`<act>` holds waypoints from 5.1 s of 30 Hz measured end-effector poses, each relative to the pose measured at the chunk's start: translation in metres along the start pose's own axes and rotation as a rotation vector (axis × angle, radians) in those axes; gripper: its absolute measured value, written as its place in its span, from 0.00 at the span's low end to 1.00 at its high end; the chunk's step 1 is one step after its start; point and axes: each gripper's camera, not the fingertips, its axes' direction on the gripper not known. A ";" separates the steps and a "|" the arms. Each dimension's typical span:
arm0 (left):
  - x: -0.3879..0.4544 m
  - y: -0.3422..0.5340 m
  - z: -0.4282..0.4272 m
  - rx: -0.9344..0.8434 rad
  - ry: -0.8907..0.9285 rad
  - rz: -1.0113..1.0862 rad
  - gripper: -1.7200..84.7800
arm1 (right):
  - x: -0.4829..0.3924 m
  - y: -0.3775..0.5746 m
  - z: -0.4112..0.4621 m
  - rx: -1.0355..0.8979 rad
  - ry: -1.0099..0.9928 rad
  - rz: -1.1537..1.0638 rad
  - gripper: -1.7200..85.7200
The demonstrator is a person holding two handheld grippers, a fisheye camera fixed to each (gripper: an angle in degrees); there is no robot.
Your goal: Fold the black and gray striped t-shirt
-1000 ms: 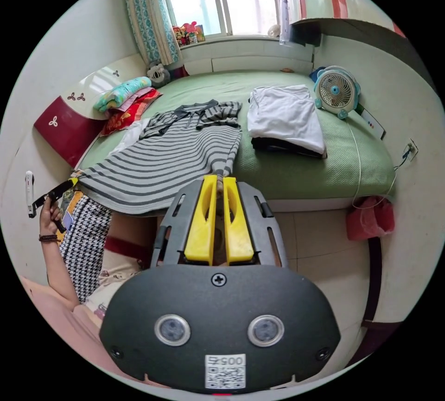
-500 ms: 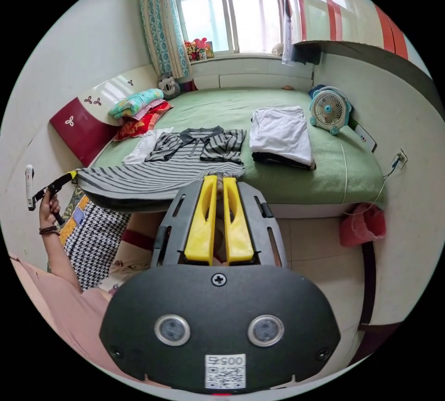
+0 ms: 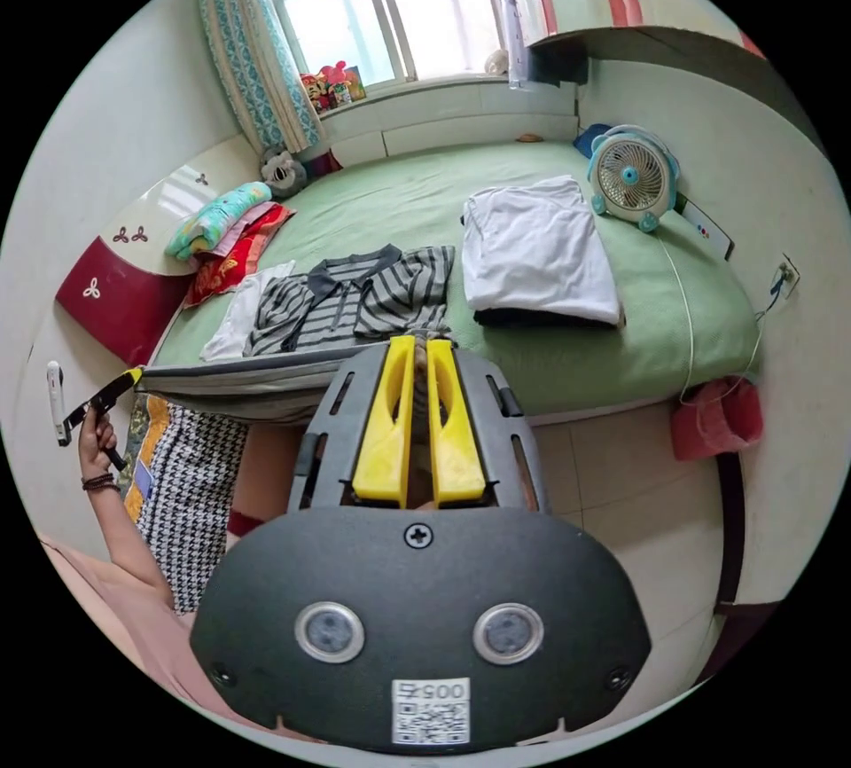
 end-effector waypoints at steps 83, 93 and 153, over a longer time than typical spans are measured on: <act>0.143 -0.407 0.513 -0.243 -0.132 0.195 0.11 | -0.170 -0.387 0.365 -0.367 0.016 -0.203 0.11; 0.220 -0.300 0.457 -0.223 0.025 0.350 0.12 | -0.095 -0.260 0.238 -0.260 0.059 -0.251 0.11; 0.328 -0.182 0.422 -0.308 0.412 0.350 0.06 | 0.083 -0.389 0.302 -0.615 -0.177 0.244 0.10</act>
